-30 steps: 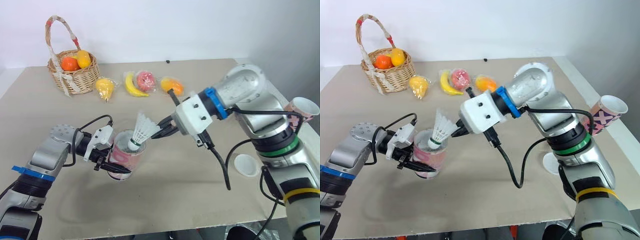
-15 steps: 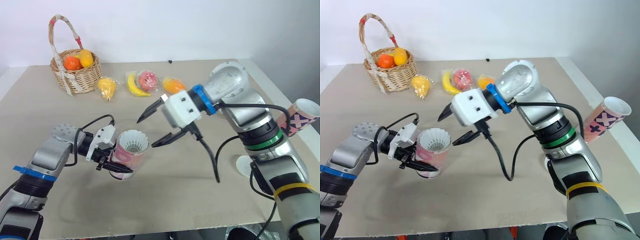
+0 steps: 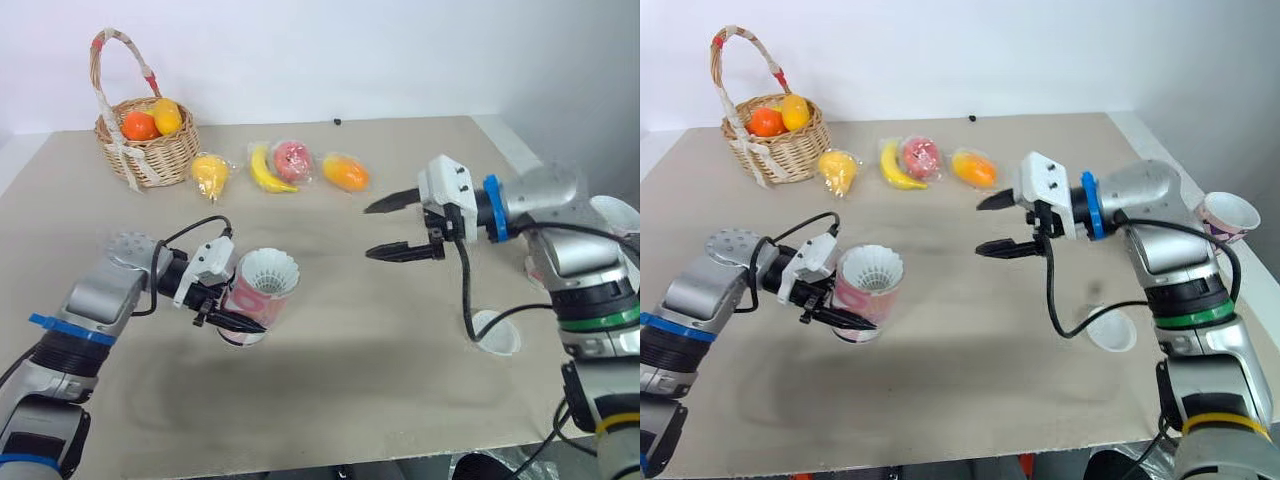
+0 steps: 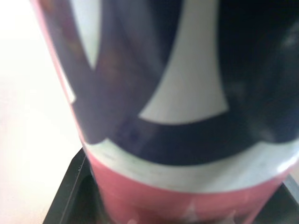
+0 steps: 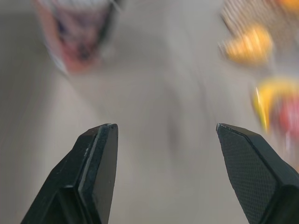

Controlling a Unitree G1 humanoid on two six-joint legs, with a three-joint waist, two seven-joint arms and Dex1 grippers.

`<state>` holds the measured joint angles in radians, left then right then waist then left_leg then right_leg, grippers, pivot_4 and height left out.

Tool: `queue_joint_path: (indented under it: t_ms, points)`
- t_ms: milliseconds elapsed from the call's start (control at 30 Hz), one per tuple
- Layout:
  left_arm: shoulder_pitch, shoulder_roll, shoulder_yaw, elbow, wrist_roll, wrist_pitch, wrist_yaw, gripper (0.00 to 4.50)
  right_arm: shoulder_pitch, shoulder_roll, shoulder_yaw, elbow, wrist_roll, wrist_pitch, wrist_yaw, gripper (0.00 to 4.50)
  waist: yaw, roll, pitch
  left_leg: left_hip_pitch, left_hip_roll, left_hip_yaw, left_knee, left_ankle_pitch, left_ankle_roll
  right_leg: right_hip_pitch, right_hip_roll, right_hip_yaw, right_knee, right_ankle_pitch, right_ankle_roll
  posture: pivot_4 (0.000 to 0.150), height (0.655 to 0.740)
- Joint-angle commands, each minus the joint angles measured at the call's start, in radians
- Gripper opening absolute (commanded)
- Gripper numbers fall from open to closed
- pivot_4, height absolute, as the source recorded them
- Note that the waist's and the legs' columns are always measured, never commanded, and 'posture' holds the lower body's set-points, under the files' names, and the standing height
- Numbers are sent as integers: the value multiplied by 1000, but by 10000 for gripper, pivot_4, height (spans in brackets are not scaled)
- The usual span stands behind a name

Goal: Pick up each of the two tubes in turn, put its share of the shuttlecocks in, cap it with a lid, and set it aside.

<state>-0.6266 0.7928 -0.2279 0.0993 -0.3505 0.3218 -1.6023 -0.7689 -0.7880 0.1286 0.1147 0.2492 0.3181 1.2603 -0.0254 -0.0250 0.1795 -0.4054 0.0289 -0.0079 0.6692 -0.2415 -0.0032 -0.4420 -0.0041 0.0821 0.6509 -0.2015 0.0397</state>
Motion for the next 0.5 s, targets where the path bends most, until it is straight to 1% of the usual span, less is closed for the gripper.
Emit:
queue_joint_path:
  t_ms: [33,167,267,500]
  points:
    - [-43,53,-23,28,-15,-30,-12,23301,25,-38,-94,82,-58,-19,-139,36103,0,1,1,0,0,0,0,0,0,0,0,0,0,0,0,1500,7298]
    - [-58,70,-54,50,-29,-43,-12,23301,62,-62,-162,150,-67,15,-234,36103,-1,1,1,0,-1,2,0,0,0,-1,-1,2,0,0,2,1500,7298]
    - [-63,47,-62,50,-34,-29,-12,23301,111,-64,-206,159,-54,44,-278,36103,0,1,1,-1,-1,2,0,0,0,0,-1,2,-1,0,2,1500,7298]
    - [-55,30,-58,39,-28,-14,-12,23301,147,-32,-254,276,-59,114,-408,36103,-2,1,1,0,-1,2,1,0,1,0,-1,3,-1,1,3,1500,7298]
